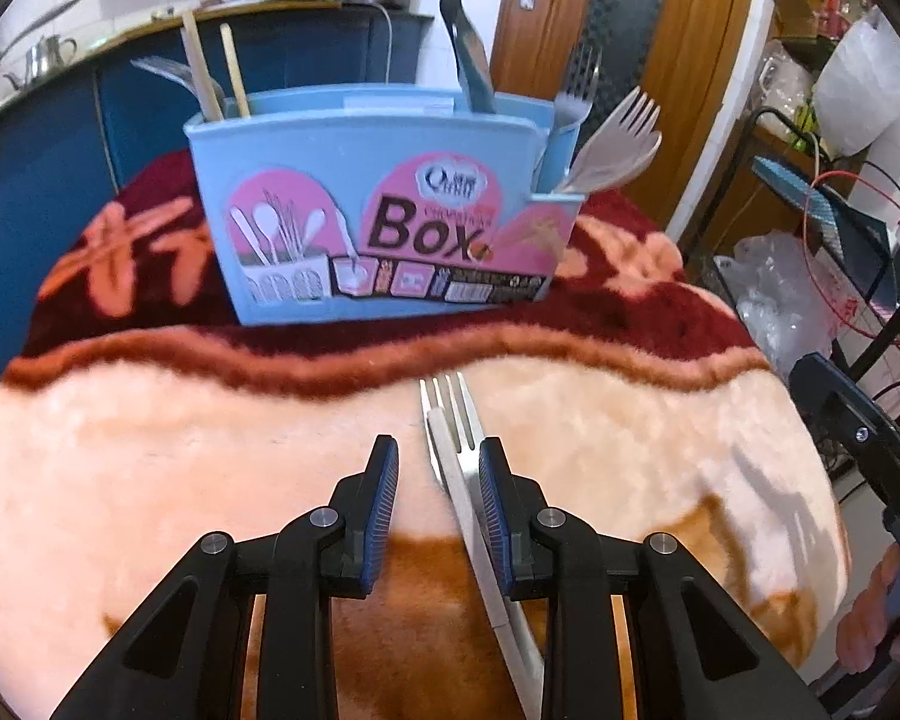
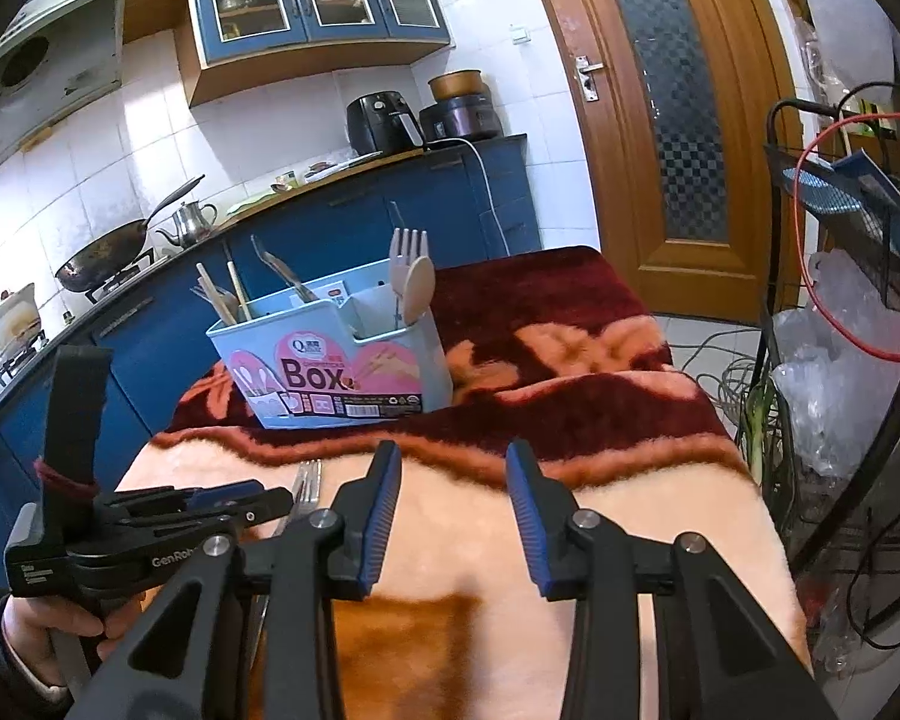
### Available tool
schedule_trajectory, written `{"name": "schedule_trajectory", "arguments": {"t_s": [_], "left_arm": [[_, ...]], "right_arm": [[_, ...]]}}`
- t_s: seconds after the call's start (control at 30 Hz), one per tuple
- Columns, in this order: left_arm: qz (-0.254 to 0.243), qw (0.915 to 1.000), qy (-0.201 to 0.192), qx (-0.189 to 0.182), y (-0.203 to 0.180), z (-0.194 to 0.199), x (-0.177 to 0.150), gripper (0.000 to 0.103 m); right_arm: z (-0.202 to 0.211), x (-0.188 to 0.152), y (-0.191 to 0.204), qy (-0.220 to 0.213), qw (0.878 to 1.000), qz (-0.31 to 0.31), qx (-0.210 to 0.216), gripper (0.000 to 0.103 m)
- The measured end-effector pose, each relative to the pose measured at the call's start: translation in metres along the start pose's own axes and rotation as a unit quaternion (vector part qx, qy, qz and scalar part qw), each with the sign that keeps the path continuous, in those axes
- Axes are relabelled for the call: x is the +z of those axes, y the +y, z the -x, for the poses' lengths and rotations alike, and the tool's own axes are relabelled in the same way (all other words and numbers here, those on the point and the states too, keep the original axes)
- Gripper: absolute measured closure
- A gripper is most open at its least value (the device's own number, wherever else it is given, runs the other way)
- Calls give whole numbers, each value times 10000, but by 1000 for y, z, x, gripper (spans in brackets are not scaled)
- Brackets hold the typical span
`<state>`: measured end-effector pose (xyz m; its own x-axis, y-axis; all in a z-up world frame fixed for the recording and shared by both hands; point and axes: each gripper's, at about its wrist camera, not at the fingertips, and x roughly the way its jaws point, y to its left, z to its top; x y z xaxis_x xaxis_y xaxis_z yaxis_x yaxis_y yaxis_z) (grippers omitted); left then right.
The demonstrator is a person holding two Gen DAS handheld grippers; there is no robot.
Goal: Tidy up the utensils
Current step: 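Grasp the silver fork on the blanket with the left tool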
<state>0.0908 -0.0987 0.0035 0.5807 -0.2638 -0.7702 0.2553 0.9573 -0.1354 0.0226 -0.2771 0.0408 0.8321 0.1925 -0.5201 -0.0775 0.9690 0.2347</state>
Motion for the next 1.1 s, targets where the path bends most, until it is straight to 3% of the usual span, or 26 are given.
{"name": "schedule_trajectory", "arguments": {"t_s": [0.07,0.23,0.37,0.8,1.1], "left_arm": [[34,10000,75,-47,0,-5,0,75],[150,9995,204,-187,1,-13,0,93],[262,9992,119,-292,4,-11,0,94],[638,9928,-979,-269,35,49,13,97],[651,9853,-1582,12,59,87,19,97]], "right_arm": [[-2,-1,-3,20,10000,-31,11,62],[-7,-5,-11,85,9999,-108,25,62],[-10,-6,-13,121,9998,-134,48,62],[-18,-6,6,313,9993,30,212,62],[-43,-9,39,832,9941,335,603,62]]}}
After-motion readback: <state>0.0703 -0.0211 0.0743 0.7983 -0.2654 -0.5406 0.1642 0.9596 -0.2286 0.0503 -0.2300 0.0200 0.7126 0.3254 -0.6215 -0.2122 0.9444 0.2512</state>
